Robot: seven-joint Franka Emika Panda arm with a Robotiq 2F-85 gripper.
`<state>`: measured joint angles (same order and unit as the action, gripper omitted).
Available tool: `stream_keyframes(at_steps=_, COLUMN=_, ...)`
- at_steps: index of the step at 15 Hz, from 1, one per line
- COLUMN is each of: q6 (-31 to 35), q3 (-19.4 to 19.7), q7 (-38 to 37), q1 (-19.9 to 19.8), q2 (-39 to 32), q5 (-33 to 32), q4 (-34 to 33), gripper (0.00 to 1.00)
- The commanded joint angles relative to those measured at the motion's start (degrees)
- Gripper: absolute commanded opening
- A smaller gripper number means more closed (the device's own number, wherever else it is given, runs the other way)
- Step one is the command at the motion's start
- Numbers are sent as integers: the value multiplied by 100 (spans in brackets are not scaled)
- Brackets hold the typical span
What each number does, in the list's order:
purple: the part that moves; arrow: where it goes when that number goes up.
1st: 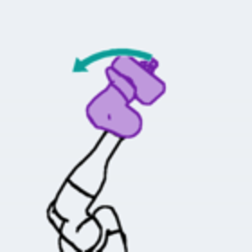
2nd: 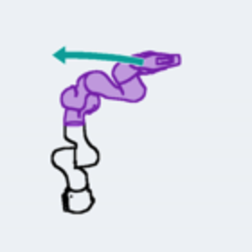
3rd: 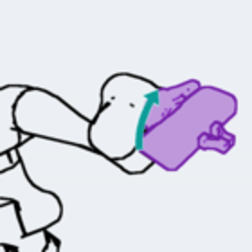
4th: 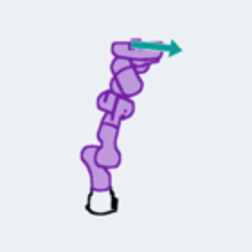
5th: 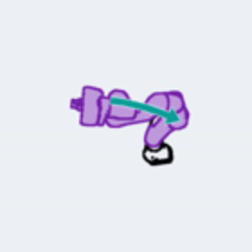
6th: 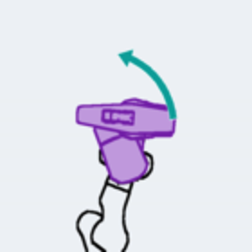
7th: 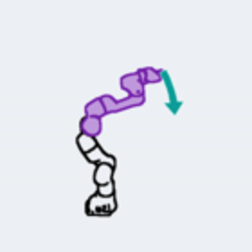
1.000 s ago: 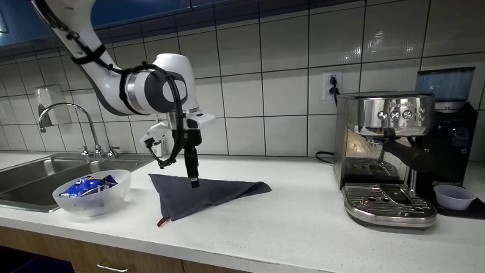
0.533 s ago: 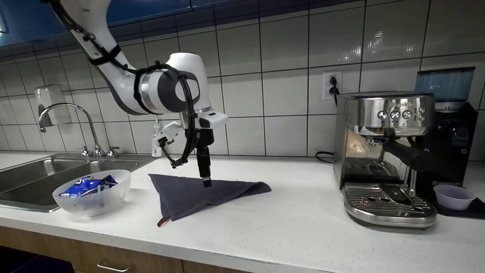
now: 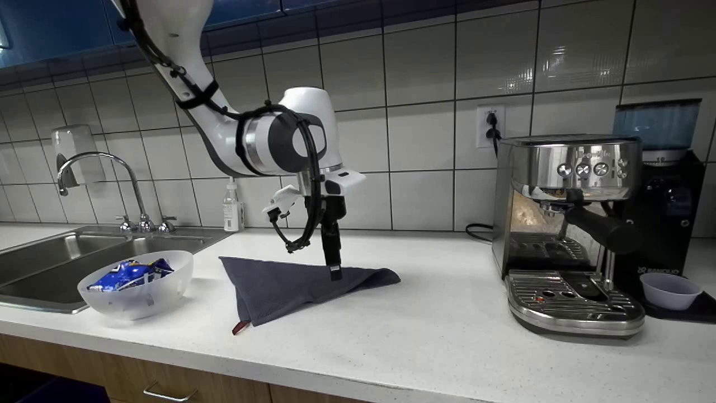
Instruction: Fold the grey towel twice in a triangular shape
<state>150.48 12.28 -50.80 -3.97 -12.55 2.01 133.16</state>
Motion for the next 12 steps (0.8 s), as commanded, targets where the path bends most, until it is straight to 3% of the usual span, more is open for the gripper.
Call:
stream_keyframes(at_steps=1, q6=-238, q3=94, q7=-145, q1=-32, q2=-404, q5=26, q4=-557, gripper=100)
stream_keyframes(at_steps=12, q6=-380, q3=411, q7=-494, q1=50, q2=-1297, q5=1, q4=-1585, gripper=100)
